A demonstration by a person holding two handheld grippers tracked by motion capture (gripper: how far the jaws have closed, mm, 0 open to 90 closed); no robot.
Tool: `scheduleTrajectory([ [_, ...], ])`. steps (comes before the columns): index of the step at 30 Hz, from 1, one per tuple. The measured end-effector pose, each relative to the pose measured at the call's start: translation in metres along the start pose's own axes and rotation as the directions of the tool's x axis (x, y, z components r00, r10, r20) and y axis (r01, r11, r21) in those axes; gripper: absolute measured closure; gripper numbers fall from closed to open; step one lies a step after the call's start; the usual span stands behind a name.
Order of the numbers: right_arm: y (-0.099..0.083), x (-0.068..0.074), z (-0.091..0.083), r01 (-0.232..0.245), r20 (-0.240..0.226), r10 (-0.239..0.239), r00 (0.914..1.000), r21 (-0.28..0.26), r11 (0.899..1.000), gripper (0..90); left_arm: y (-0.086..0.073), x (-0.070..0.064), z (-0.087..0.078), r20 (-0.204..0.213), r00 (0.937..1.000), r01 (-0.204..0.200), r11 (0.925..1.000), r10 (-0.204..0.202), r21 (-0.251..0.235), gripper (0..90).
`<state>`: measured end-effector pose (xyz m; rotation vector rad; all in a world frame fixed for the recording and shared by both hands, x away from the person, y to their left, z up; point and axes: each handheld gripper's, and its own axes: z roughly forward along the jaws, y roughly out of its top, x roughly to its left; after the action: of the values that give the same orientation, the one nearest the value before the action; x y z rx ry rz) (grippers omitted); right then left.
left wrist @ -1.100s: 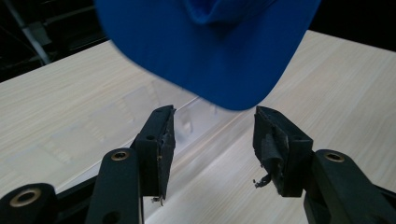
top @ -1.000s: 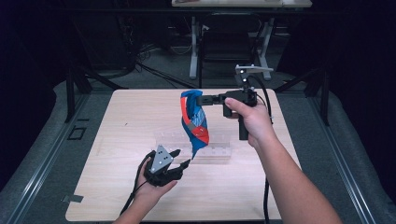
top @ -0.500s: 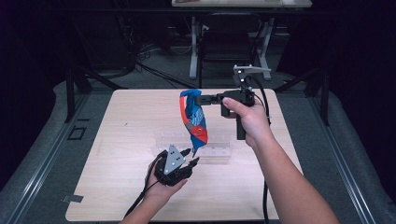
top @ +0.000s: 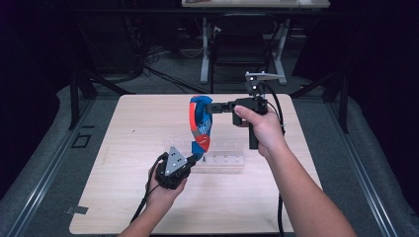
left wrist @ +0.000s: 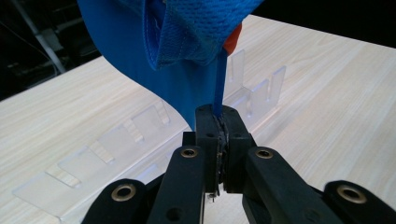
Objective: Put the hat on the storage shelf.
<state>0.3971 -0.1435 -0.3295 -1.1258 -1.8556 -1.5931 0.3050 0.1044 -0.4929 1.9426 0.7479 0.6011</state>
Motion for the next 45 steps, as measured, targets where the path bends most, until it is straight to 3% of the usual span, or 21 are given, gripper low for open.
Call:
scheduleTrajectory([
  [19,-0.009,-0.023,0.004,-0.037,0.044,0.037,0.9983,0.012,0.999,90.0,-0.014,0.002,0.011,0.009,0.9996,0.027,0.9980,-0.027,0.057,88.4],
  [25,-0.011,-0.029,0.000,-0.039,0.089,0.038,0.9953,0.005,0.999,90.0,-0.019,0.002,0.014,0.009,0.9995,0.031,0.9974,-0.031,0.066,88.4],
  [30,-0.012,-0.031,-0.007,-0.026,0.164,0.026,0.9860,-0.003,1.000,89.8,-0.021,0.003,0.016,0.010,0.9993,0.035,0.9967,-0.036,0.073,88.4],
  [31,-0.012,-0.030,-0.012,-0.006,0.230,0.009,0.9732,-0.012,1.000,89.0,-0.022,0.004,0.016,0.011,0.9993,0.035,0.9966,-0.036,0.075,88.4],
  [33,-0.013,-0.028,-0.016,0.020,0.278,-0.012,0.9604,-0.027,0.999,85.9,-0.024,0.004,0.018,0.011,0.9991,0.040,0.9955,-0.041,0.086,88.4],
  [38,-0.013,-0.025,-0.024,0.042,0.288,-0.027,0.9571,-0.044,0.998,84.8,-0.026,0.004,0.019,0.011,0.9987,0.048,0.9954,-0.049,0.083,88.4],
  [41,-0.013,-0.023,-0.027,0.059,0.314,-0.042,0.9484,-0.044,0.997,83.5,-0.026,0.005,0.019,0.014,0.9985,0.052,0.9951,-0.053,0.084,88.4],
  [45,-0.014,-0.022,-0.028,0.063,0.312,-0.046,0.9489,-0.047,0.997,82.5,-0.026,0.007,0.020,0.019,0.9981,0.058,0.9947,-0.059,0.086,88.4],
])
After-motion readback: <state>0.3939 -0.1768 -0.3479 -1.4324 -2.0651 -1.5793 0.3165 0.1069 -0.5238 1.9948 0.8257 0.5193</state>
